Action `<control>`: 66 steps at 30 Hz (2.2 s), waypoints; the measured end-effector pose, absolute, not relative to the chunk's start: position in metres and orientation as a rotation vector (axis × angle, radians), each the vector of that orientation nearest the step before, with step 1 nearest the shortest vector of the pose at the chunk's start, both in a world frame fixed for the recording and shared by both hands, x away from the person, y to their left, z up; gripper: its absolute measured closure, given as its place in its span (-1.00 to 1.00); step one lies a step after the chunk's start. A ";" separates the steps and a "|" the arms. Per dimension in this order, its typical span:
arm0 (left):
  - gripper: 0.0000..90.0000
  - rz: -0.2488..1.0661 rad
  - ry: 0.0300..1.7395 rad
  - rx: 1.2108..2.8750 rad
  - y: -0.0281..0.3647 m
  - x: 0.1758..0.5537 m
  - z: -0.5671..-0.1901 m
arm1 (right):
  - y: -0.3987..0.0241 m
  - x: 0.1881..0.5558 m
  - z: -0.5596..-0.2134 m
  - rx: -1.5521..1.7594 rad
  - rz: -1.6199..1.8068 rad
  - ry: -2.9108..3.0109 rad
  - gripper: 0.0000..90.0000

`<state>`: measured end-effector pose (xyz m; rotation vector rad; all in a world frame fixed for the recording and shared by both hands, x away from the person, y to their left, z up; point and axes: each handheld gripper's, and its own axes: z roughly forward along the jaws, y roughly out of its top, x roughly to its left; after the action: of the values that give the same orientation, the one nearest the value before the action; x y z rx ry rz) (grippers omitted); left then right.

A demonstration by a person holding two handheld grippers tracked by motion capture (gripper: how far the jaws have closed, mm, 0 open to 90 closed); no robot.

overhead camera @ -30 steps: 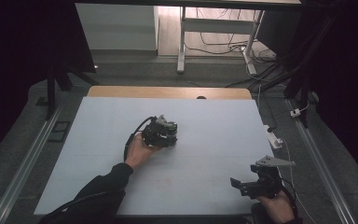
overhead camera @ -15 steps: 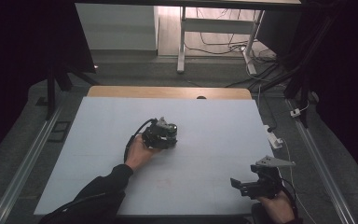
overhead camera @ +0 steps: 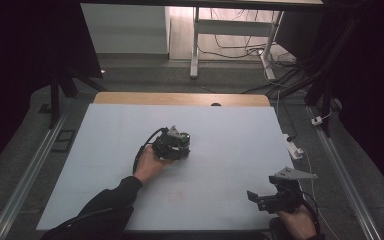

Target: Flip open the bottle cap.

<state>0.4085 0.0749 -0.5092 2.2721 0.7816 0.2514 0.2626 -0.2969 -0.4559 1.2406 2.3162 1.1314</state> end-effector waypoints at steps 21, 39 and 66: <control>0.19 0.252 0.782 2.268 0.075 0.408 -0.510 | -0.274 0.269 -0.445 1.106 1.205 2.371 -1.00; 0.19 0.253 0.784 2.271 0.075 0.408 -0.510 | -0.242 0.288 -0.440 0.979 1.292 2.443 -1.00; 0.19 0.249 0.780 2.275 0.075 0.409 -0.510 | -0.183 0.325 -0.433 0.883 1.269 2.507 -1.00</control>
<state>0.4088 0.0751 -0.5098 2.2755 0.7804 0.2492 0.3254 -0.1832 -0.4332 0.8827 2.5073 1.2688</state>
